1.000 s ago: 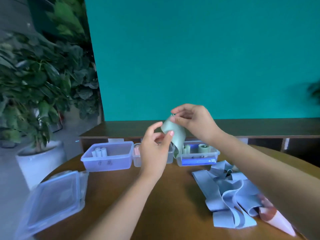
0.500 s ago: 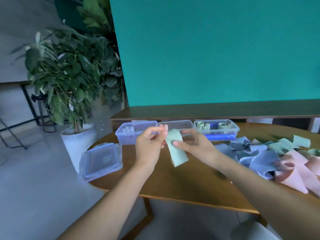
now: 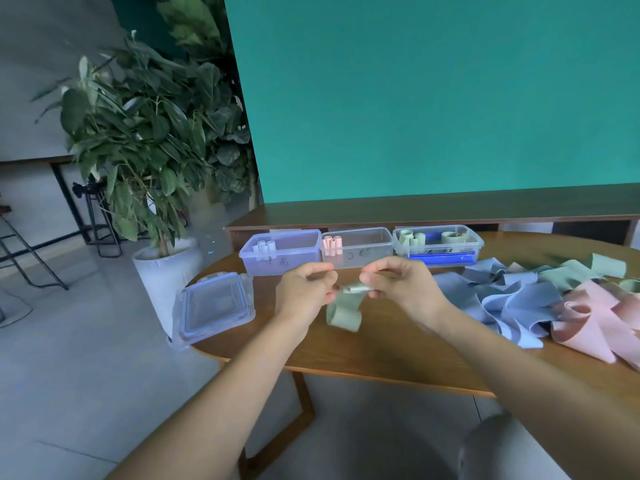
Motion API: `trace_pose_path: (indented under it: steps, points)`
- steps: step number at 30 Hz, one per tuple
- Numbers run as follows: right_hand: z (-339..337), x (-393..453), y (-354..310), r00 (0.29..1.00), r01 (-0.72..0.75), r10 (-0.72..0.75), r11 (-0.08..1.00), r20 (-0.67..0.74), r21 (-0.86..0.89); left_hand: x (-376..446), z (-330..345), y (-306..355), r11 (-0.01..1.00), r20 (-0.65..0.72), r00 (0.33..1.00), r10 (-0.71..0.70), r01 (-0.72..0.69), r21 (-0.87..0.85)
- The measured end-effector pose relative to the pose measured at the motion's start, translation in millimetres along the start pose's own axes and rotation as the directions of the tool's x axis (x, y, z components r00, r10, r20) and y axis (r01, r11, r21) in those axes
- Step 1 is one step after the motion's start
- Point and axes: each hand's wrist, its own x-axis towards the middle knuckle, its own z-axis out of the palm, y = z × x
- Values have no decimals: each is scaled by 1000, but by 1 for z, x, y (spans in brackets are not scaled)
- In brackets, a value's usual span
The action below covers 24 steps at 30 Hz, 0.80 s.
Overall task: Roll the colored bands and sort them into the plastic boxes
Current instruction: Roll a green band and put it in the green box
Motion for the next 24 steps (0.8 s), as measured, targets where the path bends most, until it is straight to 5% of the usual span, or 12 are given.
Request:
trace_pose_path:
  steps: [5,12,24]
  points:
    - [-1,4,-34,992,113,-107,991,71,-78,-10,-4,25,984,48,984,172,-174,26]
    - [-2,7,-95,978,189,-194,979,73,76,-23,-6,67,890,93,885,456,-456,-26]
    - [-10,-2,-159,975,174,-170,985,144,-15,-35,-13,116,842,83,838,539,-534,-74]
